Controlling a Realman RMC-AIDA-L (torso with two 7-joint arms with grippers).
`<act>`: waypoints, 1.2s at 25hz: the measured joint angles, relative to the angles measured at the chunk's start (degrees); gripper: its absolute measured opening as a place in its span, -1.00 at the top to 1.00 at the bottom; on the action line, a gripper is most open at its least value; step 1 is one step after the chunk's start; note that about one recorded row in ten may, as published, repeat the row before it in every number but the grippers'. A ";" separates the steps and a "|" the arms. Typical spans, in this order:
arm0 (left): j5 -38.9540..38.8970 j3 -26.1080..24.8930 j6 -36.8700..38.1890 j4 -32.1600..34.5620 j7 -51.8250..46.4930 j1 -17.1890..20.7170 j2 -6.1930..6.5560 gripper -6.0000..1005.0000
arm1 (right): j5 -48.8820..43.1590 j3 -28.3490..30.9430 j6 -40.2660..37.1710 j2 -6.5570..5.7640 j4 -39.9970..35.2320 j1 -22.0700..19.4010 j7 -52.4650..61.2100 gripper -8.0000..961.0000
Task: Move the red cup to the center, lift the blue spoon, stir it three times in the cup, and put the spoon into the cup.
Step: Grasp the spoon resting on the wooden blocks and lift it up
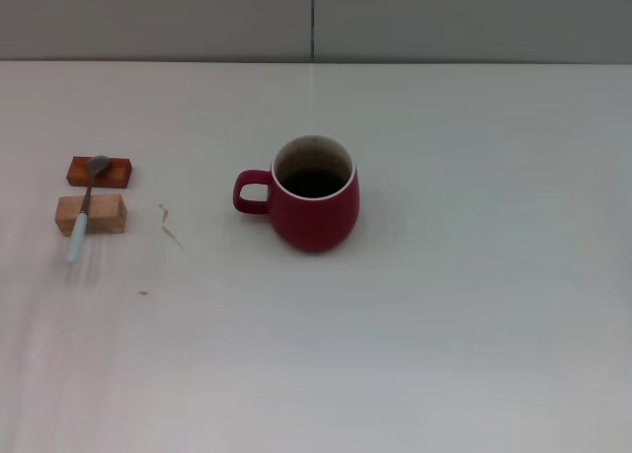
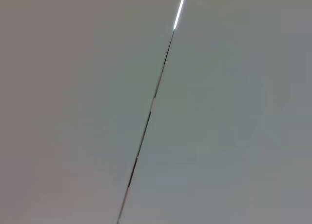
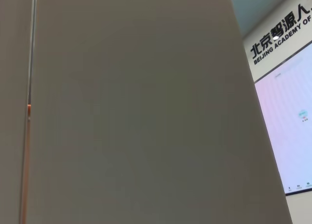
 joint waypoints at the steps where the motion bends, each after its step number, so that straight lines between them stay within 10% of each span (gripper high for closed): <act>1: -0.01 1.98 3.44 -1.62 1.98 1.11 -0.04 -0.60 | 0.02 0.40 1.88 -0.54 -0.02 0.64 0.15 -0.48; 30: 2.71 4.88 7.55 -29.51 33.69 3.09 0.62 -0.59 | 0.03 0.78 4.28 1.49 0.18 2.11 -0.35 -0.47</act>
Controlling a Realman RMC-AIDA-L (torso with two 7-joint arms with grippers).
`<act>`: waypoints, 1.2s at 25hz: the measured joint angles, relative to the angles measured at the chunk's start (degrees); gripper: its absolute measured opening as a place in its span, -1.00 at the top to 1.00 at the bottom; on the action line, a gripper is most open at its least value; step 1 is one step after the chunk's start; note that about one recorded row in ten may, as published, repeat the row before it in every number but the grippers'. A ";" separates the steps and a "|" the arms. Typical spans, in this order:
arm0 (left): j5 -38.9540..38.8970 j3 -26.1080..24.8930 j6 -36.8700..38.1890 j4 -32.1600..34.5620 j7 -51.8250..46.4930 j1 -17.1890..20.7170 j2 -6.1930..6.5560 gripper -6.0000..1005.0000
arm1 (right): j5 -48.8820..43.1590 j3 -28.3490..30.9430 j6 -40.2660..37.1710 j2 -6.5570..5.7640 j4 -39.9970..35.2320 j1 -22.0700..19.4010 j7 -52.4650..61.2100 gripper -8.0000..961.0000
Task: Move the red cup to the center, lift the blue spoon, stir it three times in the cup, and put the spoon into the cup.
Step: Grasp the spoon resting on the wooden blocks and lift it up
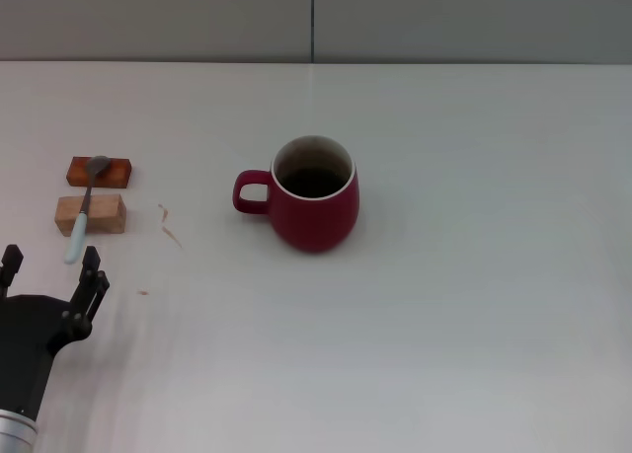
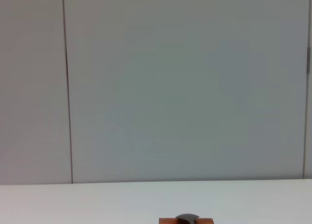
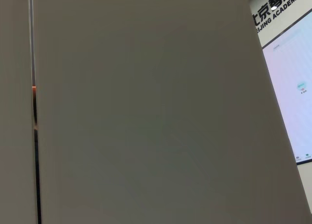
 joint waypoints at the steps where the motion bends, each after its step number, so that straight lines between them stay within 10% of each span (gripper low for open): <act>1: 0.02 0.07 0.02 -0.79 0.27 -0.03 0.02 -0.59 | 0.00 -0.06 0.02 0.34 0.01 0.05 0.00 -0.47; 30: 0.10 -0.83 -8.39 3.57 -0.19 -1.50 -0.44 -0.59 | -0.54 -0.80 -3.67 2.94 0.01 -2.15 0.00 -0.47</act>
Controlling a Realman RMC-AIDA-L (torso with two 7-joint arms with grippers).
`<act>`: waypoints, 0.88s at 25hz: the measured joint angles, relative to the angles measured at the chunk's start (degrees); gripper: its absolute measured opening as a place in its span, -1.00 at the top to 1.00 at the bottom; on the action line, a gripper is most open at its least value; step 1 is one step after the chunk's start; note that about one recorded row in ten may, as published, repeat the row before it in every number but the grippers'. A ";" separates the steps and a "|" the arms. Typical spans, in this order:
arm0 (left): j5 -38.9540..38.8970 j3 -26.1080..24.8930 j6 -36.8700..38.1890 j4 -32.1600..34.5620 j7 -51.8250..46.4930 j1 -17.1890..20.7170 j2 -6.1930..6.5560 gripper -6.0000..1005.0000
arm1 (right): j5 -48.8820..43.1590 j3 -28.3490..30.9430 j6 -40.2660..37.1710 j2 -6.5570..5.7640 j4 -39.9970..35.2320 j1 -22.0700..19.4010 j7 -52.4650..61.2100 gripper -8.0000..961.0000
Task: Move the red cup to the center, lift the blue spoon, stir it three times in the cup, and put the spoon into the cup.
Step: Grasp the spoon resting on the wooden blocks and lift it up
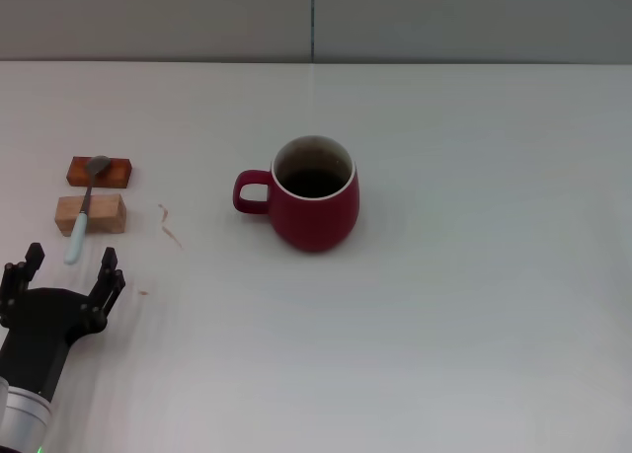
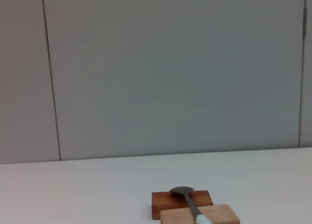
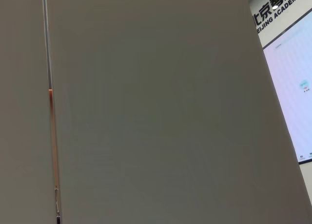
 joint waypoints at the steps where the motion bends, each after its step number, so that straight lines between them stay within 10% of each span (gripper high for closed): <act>1: 0.00 0.00 0.00 0.38 -0.01 -0.28 0.01 -0.59 | 0.00 -0.02 0.00 0.02 -0.01 -0.06 0.00 -0.47; 22: -0.01 -0.21 -3.88 3.46 -0.80 -2.70 -0.17 -0.58 | -0.17 -2.17 -2.44 0.42 0.13 -2.77 0.18 -0.47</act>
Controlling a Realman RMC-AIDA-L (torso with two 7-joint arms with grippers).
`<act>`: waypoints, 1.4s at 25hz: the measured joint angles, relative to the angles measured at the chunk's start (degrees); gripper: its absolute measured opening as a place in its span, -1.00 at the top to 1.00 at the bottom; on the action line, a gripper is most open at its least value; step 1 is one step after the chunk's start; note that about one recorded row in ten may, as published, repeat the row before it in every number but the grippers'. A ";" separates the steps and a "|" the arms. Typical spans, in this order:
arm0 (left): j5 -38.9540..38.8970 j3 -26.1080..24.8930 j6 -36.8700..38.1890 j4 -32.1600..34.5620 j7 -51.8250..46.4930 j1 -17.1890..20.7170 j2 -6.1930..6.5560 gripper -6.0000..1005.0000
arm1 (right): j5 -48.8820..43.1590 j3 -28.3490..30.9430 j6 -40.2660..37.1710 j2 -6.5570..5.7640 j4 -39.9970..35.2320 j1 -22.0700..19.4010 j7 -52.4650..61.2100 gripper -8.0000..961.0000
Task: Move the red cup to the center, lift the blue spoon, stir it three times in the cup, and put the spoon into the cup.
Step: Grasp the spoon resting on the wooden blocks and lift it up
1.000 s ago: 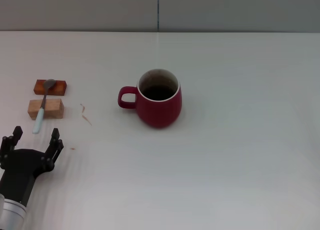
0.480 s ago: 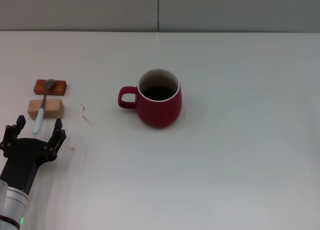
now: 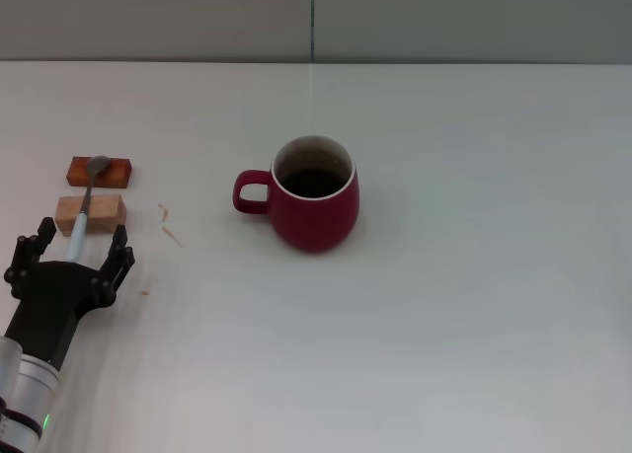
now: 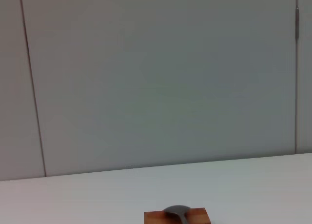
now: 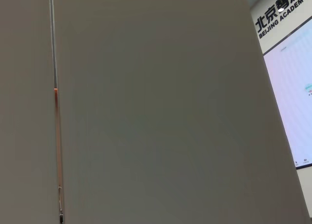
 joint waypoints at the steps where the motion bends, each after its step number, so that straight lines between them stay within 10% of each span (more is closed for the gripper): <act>1: -0.01 -0.18 -0.35 0.25 0.00 0.00 0.00 -0.58 | 0.00 -0.10 -0.18 0.02 0.00 -0.13 0.00 -0.47; 35: 0.05 -1.28 -3.69 3.63 -1.50 0.20 -0.08 -0.20 | 0.00 -0.99 -2.06 0.23 1.32 -2.16 -0.02 -0.47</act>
